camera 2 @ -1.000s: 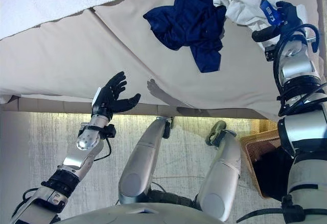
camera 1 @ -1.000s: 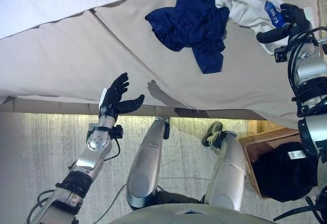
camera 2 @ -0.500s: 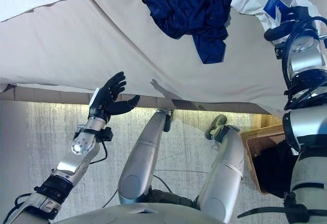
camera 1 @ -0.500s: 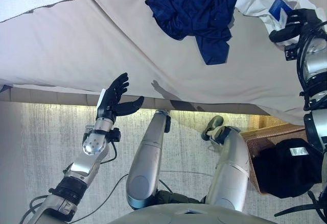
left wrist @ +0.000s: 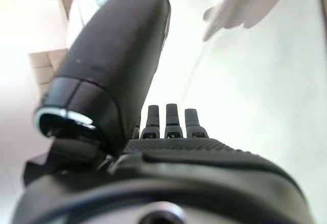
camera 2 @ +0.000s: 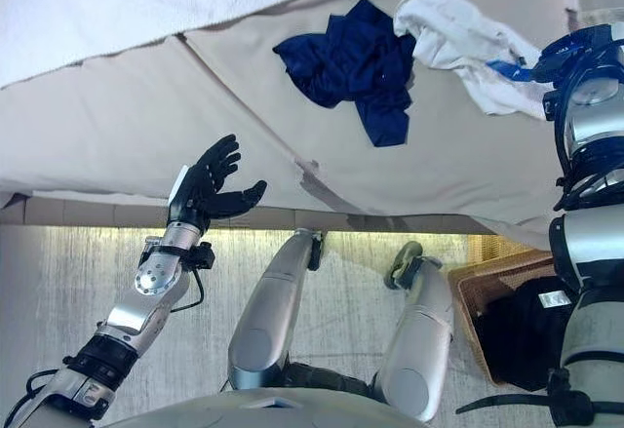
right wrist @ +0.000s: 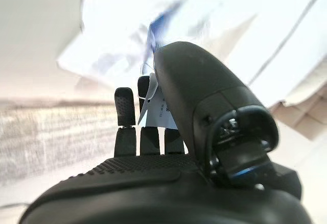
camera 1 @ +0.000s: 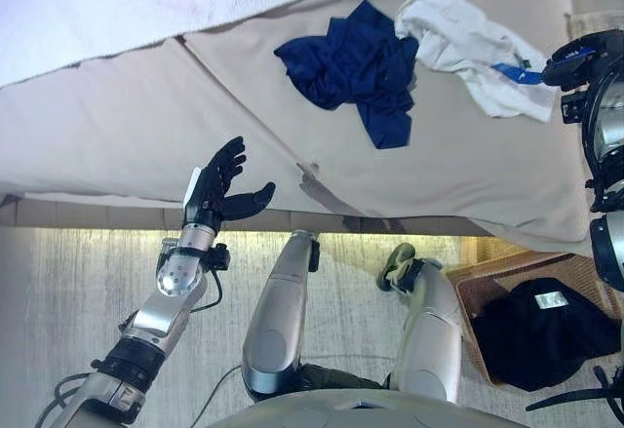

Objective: Pick up the clothes from the bed and place them into the basket

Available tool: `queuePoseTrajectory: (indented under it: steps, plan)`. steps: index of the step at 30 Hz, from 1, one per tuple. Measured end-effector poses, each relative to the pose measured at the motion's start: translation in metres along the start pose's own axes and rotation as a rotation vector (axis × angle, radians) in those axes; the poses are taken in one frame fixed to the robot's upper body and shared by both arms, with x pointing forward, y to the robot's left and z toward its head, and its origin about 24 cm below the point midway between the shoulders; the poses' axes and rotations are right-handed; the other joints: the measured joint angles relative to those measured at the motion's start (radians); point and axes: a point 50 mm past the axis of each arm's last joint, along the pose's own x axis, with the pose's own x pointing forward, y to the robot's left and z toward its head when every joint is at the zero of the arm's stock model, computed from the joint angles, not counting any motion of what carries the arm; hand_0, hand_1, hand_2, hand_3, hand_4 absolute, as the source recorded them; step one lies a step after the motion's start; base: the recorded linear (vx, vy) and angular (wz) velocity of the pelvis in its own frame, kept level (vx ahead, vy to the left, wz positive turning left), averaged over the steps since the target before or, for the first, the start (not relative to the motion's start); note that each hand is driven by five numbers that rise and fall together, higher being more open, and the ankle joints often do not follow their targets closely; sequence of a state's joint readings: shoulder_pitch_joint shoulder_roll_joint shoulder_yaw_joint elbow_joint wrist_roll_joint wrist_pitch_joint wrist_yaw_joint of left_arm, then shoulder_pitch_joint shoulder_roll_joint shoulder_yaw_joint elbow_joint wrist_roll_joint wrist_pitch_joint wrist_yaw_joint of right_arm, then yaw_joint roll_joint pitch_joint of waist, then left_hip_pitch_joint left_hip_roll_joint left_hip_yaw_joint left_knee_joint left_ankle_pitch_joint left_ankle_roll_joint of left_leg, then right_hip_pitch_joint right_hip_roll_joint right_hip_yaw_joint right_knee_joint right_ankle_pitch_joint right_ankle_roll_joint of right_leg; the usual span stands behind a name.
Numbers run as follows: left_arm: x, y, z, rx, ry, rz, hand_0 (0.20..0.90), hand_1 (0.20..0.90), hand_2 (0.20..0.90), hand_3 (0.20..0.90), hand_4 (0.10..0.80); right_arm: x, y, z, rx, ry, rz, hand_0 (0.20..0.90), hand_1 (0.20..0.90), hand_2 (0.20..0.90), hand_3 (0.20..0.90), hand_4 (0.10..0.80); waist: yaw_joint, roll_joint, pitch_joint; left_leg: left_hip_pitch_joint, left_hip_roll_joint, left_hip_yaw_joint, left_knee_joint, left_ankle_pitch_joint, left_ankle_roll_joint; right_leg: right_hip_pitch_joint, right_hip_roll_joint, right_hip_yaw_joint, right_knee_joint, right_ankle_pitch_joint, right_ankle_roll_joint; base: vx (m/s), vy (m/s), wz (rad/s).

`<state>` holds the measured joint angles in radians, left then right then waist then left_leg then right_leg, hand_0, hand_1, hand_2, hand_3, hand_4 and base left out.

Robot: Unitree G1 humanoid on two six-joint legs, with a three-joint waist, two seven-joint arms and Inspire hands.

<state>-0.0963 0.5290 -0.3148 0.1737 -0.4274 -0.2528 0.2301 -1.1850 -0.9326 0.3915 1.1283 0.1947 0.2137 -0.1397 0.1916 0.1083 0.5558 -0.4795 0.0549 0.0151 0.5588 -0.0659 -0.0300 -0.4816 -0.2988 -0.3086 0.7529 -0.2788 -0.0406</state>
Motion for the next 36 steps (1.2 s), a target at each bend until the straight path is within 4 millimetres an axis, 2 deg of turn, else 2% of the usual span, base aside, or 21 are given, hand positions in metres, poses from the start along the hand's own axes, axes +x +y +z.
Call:
queuePoseTrajectory:
  steps: [5,7,10,16,19,25,27,32,36]
  plan:
    - [0.001,0.000,0.001,-0.006,-0.006,0.001,0.900,0.900,0.900,0.900,0.800,0.001,-0.019,-0.002,0.014,-0.007,-0.025,0.300,0.300,0.300,0.200,0.100,-0.007,-0.009,-0.003,0.092,0.014,0.019,-0.058,0.004,0.005,0.085,0.016,-0.002,-0.063,0.006,0.003,0.038,0.056,-0.07]
    - [0.002,-0.001,0.002,-0.007,-0.010,0.001,0.900,0.900,0.900,0.900,0.800,0.001,-0.023,-0.002,0.033,-0.015,-0.030,0.300,0.300,0.300,0.200,0.100,-0.010,-0.012,-0.004,0.126,0.015,0.025,-0.081,0.005,0.004,0.115,0.021,-0.002,-0.087,0.030,0.007,0.040,0.040,-0.02]
    - [0.004,-0.001,0.004,-0.010,-0.019,0.001,0.900,0.900,0.900,0.900,0.800,0.001,-0.026,-0.001,0.056,-0.031,-0.013,0.300,0.300,0.300,0.200,0.100,-0.009,-0.013,-0.004,0.178,0.025,0.039,-0.116,0.007,0.001,0.164,0.033,-0.006,-0.118,0.045,0.017,0.038,0.027,-0.04]
    - [0.008,-0.002,0.008,-0.011,-0.036,0.002,0.900,0.900,0.900,0.900,0.800,0.001,-0.032,0.000,0.069,-0.048,0.007,0.300,0.300,0.300,0.200,0.100,-0.015,-0.033,-0.015,0.286,0.033,0.066,-0.183,0.005,0.000,0.259,0.047,-0.007,-0.180,0.049,0.019,0.042,0.031,-0.07]
    - [0.008,-0.002,0.007,-0.010,-0.031,-0.001,0.900,0.900,0.900,0.900,0.800,0.001,-0.037,0.002,0.097,-0.057,0.002,0.300,0.300,0.300,0.200,0.100,-0.021,-0.045,-0.019,0.325,0.042,0.072,-0.213,0.016,-0.010,0.302,0.065,-0.007,-0.227,0.070,0.034,0.057,0.036,-0.12]
    - [0.004,0.002,-0.003,0.000,0.015,0.017,0.900,0.900,0.900,0.900,0.800,0.000,-0.039,0.001,0.091,-0.073,0.024,0.300,0.300,0.300,0.200,0.100,-0.039,-0.099,-0.134,0.381,0.045,0.093,-0.307,0.034,-0.012,0.351,0.088,-0.007,-0.326,0.099,0.047,0.085,0.019,-0.07]
    - [0.004,0.002,-0.007,0.001,0.033,0.020,0.900,0.900,0.900,0.900,0.800,0.000,-0.041,0.005,0.089,-0.099,0.023,0.300,0.300,0.300,0.200,0.100,-0.048,-0.106,-0.162,0.404,0.044,0.093,-0.332,0.039,-0.015,0.378,0.095,-0.010,-0.356,0.107,0.051,0.070,0.027,0.01]
    - [0.003,-0.002,-0.014,-0.019,0.063,0.028,0.900,0.900,0.900,0.900,0.800,-0.006,-0.052,0.029,0.078,-0.224,0.010,0.300,0.300,0.300,0.200,0.100,-0.065,-0.108,-0.174,0.461,0.043,0.104,-0.386,0.046,-0.015,0.439,0.109,-0.014,-0.431,0.132,0.062,0.061,0.027,-0.03]
    - [0.003,-0.002,-0.018,-0.018,0.077,0.031,0.900,0.900,0.900,0.900,0.800,-0.008,-0.056,0.035,0.098,-0.261,0.007,0.300,0.300,0.300,0.200,0.100,-0.079,-0.111,-0.183,0.487,0.043,0.104,-0.432,0.062,-0.016,0.478,0.123,-0.021,-0.499,0.160,0.069,0.054,0.024,0.03]
